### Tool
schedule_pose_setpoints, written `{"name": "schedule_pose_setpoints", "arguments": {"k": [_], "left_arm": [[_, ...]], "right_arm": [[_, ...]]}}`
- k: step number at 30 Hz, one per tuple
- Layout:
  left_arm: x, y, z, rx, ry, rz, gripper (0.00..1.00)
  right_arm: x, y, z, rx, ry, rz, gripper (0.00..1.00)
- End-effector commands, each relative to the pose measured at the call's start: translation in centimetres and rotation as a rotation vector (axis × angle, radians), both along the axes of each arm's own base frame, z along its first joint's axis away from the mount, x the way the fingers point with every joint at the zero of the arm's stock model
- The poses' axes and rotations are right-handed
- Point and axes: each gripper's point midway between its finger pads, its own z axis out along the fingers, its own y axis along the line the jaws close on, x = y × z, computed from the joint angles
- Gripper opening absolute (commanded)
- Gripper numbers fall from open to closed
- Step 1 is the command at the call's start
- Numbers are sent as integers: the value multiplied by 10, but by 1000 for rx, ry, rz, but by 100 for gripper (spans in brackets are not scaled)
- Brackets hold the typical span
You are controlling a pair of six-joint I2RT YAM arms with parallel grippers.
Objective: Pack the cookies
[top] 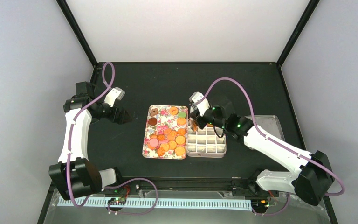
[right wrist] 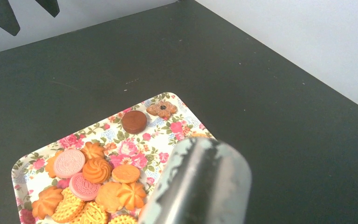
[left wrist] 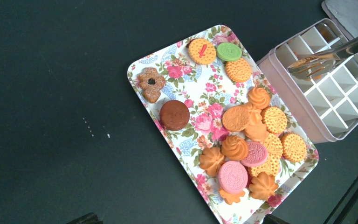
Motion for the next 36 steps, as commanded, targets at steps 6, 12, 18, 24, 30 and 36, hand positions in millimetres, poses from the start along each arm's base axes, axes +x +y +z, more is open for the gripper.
{"name": "schedule_pose_setpoints", "arguments": {"k": [6, 12, 18, 24, 30, 36], "left_arm": [[0, -1, 15, 1, -47, -15, 93], [0, -1, 16, 0, -47, -13, 93], [0, 0, 16, 1, -48, -14, 93], [1, -1, 14, -1, -44, -14, 93], [0, 2, 11, 15, -29, -3, 93], [-2, 8, 8, 48, -18, 19, 94]], "right_arm": [[-1, 0, 12, 24, -32, 12, 15], [1, 1, 24, 37, -54, 12, 22], [0, 0, 29, 41, -60, 13, 25], [-1, 1, 50, 77, -97, 16, 24], [-3, 27, 76, 128, -130, 82, 23], [-11, 92, 68, 122, -101, 208, 23]]}}
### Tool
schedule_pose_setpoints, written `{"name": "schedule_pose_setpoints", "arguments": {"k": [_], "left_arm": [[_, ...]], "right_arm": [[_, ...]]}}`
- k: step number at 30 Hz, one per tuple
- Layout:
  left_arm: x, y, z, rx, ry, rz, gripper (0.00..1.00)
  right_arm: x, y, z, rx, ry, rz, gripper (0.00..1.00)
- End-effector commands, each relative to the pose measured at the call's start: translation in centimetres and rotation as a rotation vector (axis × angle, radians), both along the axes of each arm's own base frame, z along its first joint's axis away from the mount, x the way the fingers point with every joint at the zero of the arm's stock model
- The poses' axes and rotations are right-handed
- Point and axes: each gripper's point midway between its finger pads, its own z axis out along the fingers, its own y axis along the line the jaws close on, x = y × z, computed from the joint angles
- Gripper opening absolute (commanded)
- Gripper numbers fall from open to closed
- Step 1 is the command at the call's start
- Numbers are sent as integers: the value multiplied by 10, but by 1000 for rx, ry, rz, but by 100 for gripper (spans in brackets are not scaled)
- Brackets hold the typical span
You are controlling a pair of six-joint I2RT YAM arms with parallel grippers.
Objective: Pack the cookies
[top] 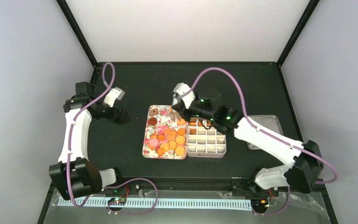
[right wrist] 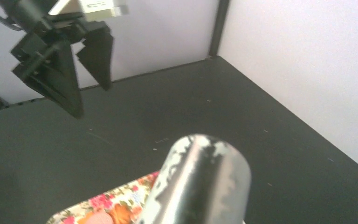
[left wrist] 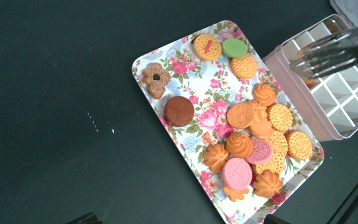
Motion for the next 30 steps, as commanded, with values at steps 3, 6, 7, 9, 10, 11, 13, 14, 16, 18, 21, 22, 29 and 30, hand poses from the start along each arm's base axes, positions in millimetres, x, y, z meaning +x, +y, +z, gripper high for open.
{"name": "schedule_pose_setpoints", "arguments": {"k": [3, 6, 7, 9, 10, 11, 13, 14, 16, 18, 21, 22, 29, 30], "left_arm": [[-4, 7, 7, 49, -20, 13, 94], [-5, 7, 7, 50, -23, 12, 95], [-5, 7, 7, 47, -24, 11, 95], [-4, 6, 7, 42, -24, 11, 95], [-4, 6, 8, 38, -24, 11, 95], [-4, 5, 8, 36, -25, 10, 95], [-5, 5, 8, 36, -23, 9, 95], [-5, 5, 8, 35, -24, 8, 95], [-6, 5, 7, 41, -24, 7, 95], [-7, 6, 6, 45, -24, 7, 95], [-7, 5, 6, 43, -21, 8, 95], [-7, 5, 7, 41, -23, 7, 95], [-4, 5, 13, 34, -33, 6, 95], [-4, 5, 13, 35, -33, 5, 95]], "right_arm": [[-15, 69, -16, -15, 15, 150, 24], [-20, 84, -38, -52, 46, 176, 25], [-20, 85, -46, -64, 56, 175, 26], [-19, 87, -59, -85, 70, 168, 28], [-17, 87, -65, -98, 74, 163, 28], [-15, 87, -71, -113, 76, 156, 29], [-10, 87, -83, -143, 76, 140, 30], [-9, 86, -87, -157, 70, 132, 30], [-3, 84, -92, -172, 59, 103, 31], [3, 83, -92, -175, 45, 74, 31], [12, 82, -92, -191, 26, 36, 31], [13, 83, -92, -193, 20, 32, 31], [19, 94, -97, -199, 32, 51, 31], [19, 96, -97, -194, 37, 56, 31]]}}
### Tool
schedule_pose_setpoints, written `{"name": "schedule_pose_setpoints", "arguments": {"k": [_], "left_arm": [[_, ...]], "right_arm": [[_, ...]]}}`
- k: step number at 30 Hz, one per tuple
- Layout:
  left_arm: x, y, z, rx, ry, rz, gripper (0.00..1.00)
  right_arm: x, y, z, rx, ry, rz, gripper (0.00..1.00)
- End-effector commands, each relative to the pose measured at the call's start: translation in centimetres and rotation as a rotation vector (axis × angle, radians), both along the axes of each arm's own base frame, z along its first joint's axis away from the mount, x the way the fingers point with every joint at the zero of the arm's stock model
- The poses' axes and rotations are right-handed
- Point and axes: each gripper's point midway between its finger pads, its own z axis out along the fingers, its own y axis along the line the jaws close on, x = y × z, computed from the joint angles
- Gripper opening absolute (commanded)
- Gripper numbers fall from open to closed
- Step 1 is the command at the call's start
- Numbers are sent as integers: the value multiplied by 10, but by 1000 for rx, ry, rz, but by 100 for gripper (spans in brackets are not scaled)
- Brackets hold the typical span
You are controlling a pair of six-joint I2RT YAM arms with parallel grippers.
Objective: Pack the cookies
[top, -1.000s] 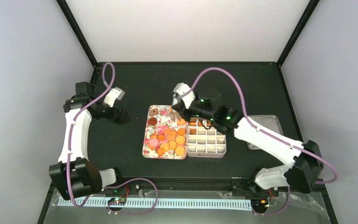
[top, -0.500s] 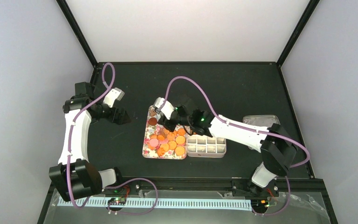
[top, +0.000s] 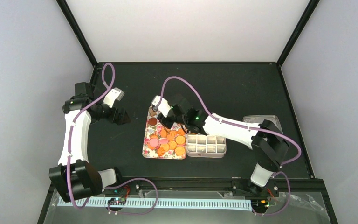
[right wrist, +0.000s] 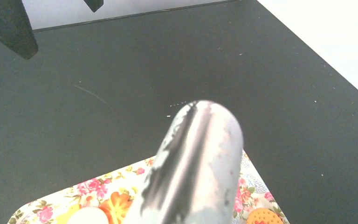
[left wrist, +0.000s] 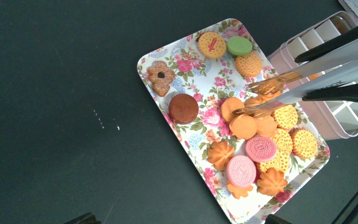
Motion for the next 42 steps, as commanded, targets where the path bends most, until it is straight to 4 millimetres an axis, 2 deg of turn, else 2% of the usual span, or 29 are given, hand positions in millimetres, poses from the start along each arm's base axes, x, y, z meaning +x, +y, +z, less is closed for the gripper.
{"name": "schedule_pose_setpoints", "arguments": {"k": [1, 10, 17, 23, 30, 42], "left_arm": [[-2, 0, 11, 3, -27, -11, 95], [-3, 0, 10, 5, -26, -13, 95], [-2, 0, 11, 5, -29, -14, 95], [-2, 0, 12, 8, -30, -13, 95], [-3, 1, 13, 15, -33, -14, 95], [-6, 1, 13, 25, -38, -16, 95]], "right_arm": [[8, 9, 9, 20, -18, 5, 30], [7, 9, 26, 64, -19, 7, 15], [5, 6, 55, 126, -47, -2, 16], [3, 9, 68, 168, -43, 6, 20], [-3, 17, 56, 165, 12, 47, 28], [-3, 26, 17, 126, 90, 59, 30]]}}
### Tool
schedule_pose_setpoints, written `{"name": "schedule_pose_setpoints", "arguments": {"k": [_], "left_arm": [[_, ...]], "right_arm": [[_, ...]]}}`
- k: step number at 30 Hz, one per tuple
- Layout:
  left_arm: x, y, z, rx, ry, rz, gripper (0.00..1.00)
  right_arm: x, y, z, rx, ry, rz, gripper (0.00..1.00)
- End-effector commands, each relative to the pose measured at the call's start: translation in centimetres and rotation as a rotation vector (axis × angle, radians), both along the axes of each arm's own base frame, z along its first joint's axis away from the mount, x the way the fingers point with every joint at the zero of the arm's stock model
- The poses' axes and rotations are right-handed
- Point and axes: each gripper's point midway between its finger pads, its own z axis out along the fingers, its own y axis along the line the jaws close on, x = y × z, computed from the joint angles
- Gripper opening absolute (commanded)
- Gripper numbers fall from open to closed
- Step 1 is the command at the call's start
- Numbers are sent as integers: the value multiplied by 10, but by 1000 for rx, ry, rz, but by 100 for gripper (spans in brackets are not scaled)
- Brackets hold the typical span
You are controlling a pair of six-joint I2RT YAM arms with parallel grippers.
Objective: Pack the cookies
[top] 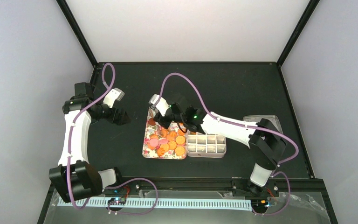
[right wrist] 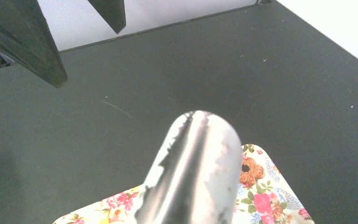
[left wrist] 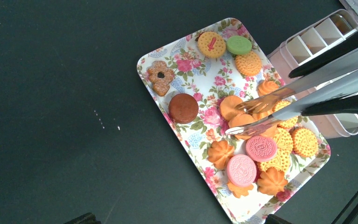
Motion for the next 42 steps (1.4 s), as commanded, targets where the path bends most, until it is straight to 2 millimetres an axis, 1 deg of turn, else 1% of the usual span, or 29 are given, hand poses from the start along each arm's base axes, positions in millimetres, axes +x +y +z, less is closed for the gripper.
{"name": "schedule_pose_setpoints", "arguments": {"k": [1, 4, 9, 11, 15, 18, 20, 22, 25, 27, 31, 35, 38, 42], "left_arm": [[-5, 1, 13, 21, -35, -10, 95], [-5, 1, 13, 20, -36, -11, 95], [-4, 1, 14, 16, -38, -12, 95], [-4, 0, 15, 13, -41, -14, 95], [-3, -1, 16, 7, -44, -18, 95], [-3, -2, 16, 2, -43, -23, 95], [-1, -2, 17, -1, -46, -25, 95], [-1, -2, 18, -4, -48, -27, 95], [0, -3, 17, -9, -51, -31, 95], [-1, -4, 16, -14, -49, -38, 95], [1, -5, 15, -25, -47, -40, 95], [2, -6, 17, -31, -49, -40, 96], [1, -7, 19, -33, -56, -45, 95], [0, -7, 18, -29, -55, -49, 96]], "right_arm": [[2, 10, 6, 49, 12, 16, 30], [0, 11, 5, 58, 26, 23, 26], [-1, 8, 20, 96, 11, 13, 7], [-1, 7, 27, 109, 2, 12, 3], [-1, 2, 46, 132, -29, -1, 1], [1, -8, 64, 142, -69, -25, 1], [5, -20, 77, 148, -87, -47, 1], [11, -38, 88, 152, -101, -80, 1], [23, -73, 93, 138, -108, -154, 1], [28, -96, 92, 126, -107, -209, 1], [32, -138, 80, 60, -114, -309, 2], [35, -171, 61, 2, -118, -386, 4], [35, -183, 51, -31, -116, -411, 4], [32, -193, 44, -53, -118, -424, 5]]}}
